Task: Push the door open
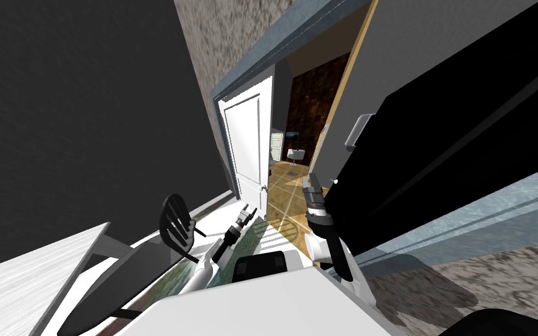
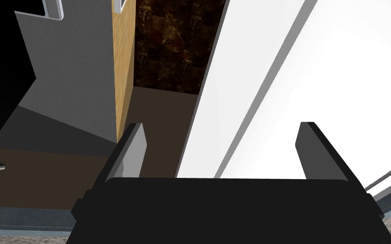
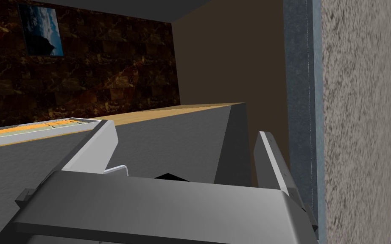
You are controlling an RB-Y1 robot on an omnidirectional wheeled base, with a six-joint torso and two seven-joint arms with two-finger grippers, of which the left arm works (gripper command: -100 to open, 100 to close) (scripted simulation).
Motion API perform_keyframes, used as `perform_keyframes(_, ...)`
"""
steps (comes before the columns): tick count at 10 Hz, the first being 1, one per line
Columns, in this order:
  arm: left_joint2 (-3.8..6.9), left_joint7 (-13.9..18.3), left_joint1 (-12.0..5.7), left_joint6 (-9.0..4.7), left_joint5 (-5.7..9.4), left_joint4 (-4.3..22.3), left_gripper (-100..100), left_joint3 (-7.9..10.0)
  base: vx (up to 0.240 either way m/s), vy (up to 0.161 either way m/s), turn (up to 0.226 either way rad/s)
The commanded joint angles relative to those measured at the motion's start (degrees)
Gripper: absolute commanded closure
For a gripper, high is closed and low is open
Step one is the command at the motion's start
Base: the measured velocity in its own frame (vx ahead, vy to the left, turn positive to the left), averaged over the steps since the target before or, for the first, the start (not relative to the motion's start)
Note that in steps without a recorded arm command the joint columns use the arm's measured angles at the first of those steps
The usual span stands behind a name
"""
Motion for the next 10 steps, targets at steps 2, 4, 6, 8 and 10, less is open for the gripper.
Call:
perform_keyframes(2, 0.09, -2.13, -1.32, -1.03, -0.55, 3.16, -100, -0.56, 0.099, 0.026, -0.007)
perform_keyframes(4, 0.18, -3.50, -2.19, -1.71, -0.93, 5.25, -100, -0.93, 0.094, 0.023, -0.007)
perform_keyframes(6, 0.27, -4.86, -3.07, -2.38, -1.30, 7.34, -100, -1.31, 0.091, 0.021, -0.006)
perform_keyframes(8, 0.37, -6.66, -4.22, -3.28, -1.78, 10.09, -100, -1.80, 0.105, 0.023, -0.007)
perform_keyframes(10, 0.43, -7.75, -4.92, -3.81, -2.08, 11.76, -100, -2.10, 0.118, 0.024, -0.008)
